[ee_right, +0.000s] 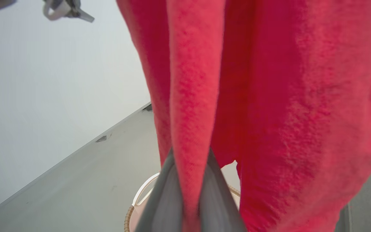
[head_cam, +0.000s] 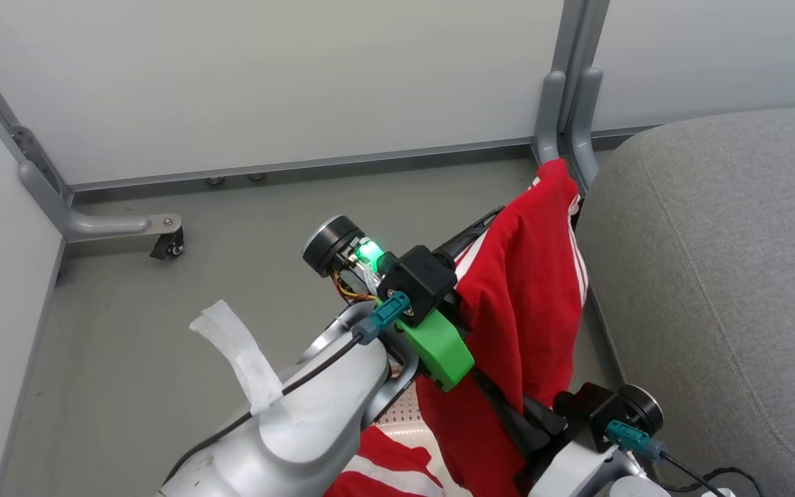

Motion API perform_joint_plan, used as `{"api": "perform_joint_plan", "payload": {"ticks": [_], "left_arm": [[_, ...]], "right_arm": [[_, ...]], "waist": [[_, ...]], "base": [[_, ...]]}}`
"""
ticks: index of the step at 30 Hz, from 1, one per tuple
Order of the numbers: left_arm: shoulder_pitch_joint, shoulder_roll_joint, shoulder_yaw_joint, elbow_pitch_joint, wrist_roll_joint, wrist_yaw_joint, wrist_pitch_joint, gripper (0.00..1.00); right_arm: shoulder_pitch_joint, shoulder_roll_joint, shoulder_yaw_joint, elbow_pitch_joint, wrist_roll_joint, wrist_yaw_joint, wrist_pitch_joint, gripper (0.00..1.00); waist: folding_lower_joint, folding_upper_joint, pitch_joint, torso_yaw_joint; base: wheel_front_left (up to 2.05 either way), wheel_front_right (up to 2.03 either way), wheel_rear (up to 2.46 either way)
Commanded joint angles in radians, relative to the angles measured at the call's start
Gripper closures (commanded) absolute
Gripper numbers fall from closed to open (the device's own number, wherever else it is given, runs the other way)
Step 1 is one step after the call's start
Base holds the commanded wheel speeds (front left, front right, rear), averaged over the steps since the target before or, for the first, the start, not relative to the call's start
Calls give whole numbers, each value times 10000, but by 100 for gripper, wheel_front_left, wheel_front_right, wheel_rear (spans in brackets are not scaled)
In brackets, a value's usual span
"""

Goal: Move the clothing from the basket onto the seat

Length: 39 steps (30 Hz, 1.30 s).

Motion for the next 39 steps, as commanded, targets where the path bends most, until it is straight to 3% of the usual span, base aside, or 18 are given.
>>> {"api": "perform_joint_plan", "payload": {"ticks": [1, 25, 26, 27, 39], "left_arm": [[-194, 5, 18, 74, -23, 68, -4, 100], [-122, 5, 44, 548, -84, 64, -2, 100], [-121, 3, 50, 584, -85, 67, -2, 59], [-102, 5, 43, 628, -115, 40, -2, 0], [53, 5, 99, 839, -154, -63, -2, 0]], "right_arm": [[-32, -54, -32, 1, 64, -14, -22, 100], [125, -174, -311, -341, -55, -14, -22, 100], [121, -168, -317, -348, -58, -14, -22, 100], [119, -163, -319, -358, -64, -14, -22, 100], [185, -86, -549, -646, -111, -14, -22, 100]], "waist": [[0, 0, 5, -20], [0, 0, -69, -62], [0, 0, -74, -67], [0, 0, -80, -73], [0, 0, -141, -117]], "base": [[0, 0, 0], [0, 0, 0], [0, 0, 0], [0, 0, 0], [0, 0, 0]]}}
